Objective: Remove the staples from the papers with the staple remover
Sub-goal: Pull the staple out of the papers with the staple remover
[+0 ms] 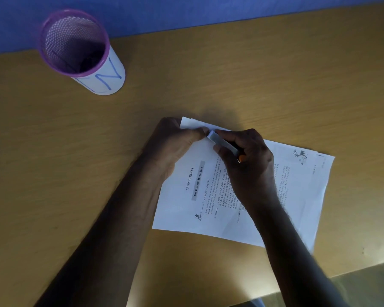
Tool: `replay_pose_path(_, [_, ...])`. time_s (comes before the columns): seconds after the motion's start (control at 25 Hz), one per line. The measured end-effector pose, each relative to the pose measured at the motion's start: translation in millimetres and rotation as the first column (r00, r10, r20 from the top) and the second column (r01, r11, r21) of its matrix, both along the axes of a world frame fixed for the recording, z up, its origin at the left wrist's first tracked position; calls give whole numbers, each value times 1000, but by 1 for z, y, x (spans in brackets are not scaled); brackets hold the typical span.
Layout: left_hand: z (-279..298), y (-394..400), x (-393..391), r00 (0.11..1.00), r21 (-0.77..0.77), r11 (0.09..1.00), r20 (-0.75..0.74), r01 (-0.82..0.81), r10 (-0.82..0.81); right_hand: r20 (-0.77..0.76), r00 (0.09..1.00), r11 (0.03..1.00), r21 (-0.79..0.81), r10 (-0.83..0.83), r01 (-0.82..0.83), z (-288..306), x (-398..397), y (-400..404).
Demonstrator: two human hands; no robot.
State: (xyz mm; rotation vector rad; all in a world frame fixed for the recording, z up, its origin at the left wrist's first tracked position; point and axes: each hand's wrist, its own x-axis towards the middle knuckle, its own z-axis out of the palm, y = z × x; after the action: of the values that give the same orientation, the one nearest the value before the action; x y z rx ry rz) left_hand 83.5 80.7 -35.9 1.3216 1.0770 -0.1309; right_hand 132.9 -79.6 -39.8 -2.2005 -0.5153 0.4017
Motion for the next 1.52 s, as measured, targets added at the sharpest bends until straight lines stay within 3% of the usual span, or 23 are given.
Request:
replay_pose_path(0.28, [3, -1, 1, 998, 15, 1000, -55, -26, 27, 12, 999, 998, 39, 50, -51, 0, -1, 0])
replay_pose_path(0.52, [4, 0, 2, 998, 14, 999, -33, -49, 49, 166, 975, 989, 7, 148, -151, -8, -28, 4])
replay_pose_path(0.76, [3, 0, 1, 997, 8, 999, -47, -53, 54, 105, 992, 997, 10, -76, 75, -4, -18, 0])
replay_pose_path(0.92, [6, 0, -1, 998, 12, 999, -50, -34, 34, 34, 996, 996, -5, -85, 85, 2, -14, 3])
replay_pose_path(1.52, [4, 0, -2, 1000, -21, 1000, 21, -7, 8, -7, 999, 999, 33, 35, -34, 2, 3, -2])
